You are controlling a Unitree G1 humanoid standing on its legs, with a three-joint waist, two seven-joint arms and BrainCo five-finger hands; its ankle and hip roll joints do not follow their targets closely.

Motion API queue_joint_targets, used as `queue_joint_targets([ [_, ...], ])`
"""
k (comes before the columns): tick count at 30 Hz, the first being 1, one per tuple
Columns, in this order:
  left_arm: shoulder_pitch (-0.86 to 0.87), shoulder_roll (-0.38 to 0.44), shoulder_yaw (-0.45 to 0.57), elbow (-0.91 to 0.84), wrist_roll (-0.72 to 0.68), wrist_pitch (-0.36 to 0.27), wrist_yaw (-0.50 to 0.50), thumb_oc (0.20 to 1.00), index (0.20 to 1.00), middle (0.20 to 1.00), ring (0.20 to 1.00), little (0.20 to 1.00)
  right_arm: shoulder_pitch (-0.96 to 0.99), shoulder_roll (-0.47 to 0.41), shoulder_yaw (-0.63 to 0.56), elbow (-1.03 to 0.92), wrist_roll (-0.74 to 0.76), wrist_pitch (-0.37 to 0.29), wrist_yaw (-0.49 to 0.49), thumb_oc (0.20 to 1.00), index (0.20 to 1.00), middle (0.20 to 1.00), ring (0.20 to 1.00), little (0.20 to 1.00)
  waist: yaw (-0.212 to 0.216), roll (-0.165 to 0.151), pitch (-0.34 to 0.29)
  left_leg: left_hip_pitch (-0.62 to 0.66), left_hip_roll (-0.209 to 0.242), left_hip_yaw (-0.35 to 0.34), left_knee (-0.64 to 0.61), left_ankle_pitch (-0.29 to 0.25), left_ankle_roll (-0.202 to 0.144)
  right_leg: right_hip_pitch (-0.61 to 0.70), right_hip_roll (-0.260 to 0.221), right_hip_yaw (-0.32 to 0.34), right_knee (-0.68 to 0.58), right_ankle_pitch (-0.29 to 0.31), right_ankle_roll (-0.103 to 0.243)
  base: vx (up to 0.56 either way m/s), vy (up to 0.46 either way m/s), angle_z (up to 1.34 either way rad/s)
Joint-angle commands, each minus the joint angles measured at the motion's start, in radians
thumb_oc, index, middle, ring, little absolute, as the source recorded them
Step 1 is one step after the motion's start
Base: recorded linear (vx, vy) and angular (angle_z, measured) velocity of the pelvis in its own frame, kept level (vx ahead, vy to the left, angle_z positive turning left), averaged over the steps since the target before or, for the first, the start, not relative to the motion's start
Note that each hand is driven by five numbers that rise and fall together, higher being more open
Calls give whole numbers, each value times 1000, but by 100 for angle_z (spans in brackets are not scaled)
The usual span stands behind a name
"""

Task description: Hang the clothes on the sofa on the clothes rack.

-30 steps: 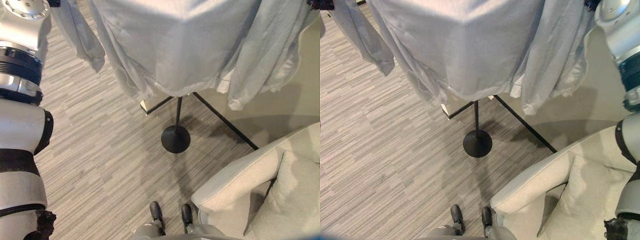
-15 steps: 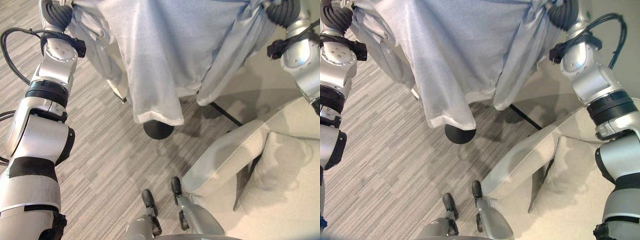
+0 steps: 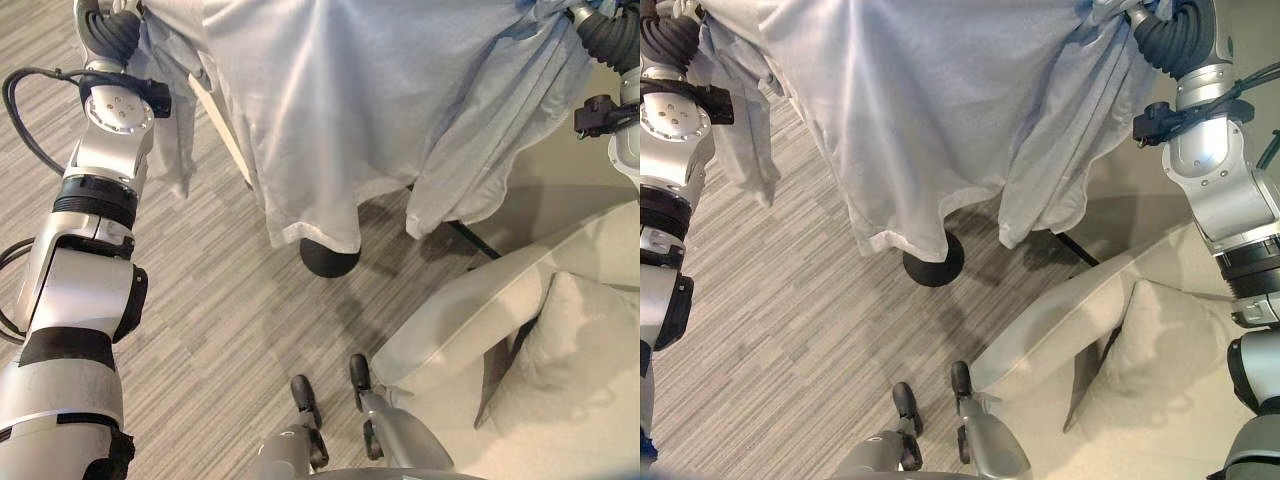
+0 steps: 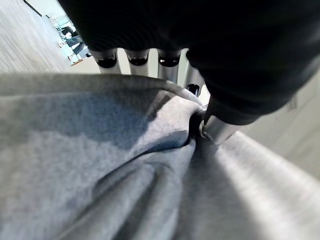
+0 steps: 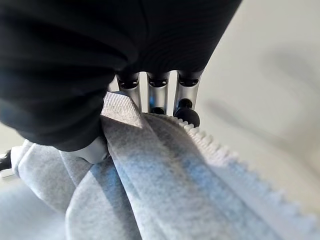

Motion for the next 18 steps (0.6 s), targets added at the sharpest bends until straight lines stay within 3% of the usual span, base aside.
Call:
queue_joint_targets([
  [1, 54, -21, 29, -18, 23, -55, -2, 200, 200, 200, 200, 200, 60, 14, -55, -21, 81, -52, 40, 200, 200, 200, 200, 200, 32, 15, -34, 80, 68, 58, 0, -102, -84, 22, 38, 31, 53, -114, 187, -27, -27, 7],
  [10, 63, -50, 16, -10, 62, -50, 2, 200, 200, 200, 200, 200, 88, 69, -61, -28, 82, -60, 37, 200, 200, 200, 200, 200, 36, 13, -24, 75, 73, 53, 0, -101, -84, 19, 35, 22, 53, -111, 188, -14, -15, 6],
  [15, 166, -60, 134, -132, -12, -97, 35, 200, 200, 200, 200, 200, 186, 60, -201, -119, 50, -85, 6, 200, 200, 200, 200, 200, 39, 27, -42, 104, 72, 46, 0, -114, -81, 49, 37, 17, 62, -138, 184, 37, -15, 1],
  [18, 320, -72, 250, -316, -43, -148, 52, 200, 200, 200, 200, 200, 335, 53, -349, -205, 39, -99, 56, 200, 200, 200, 200, 200, 43, 36, -80, 159, 66, 54, 2, -125, -84, 95, 42, 29, 66, -163, 168, 144, -52, 3],
])
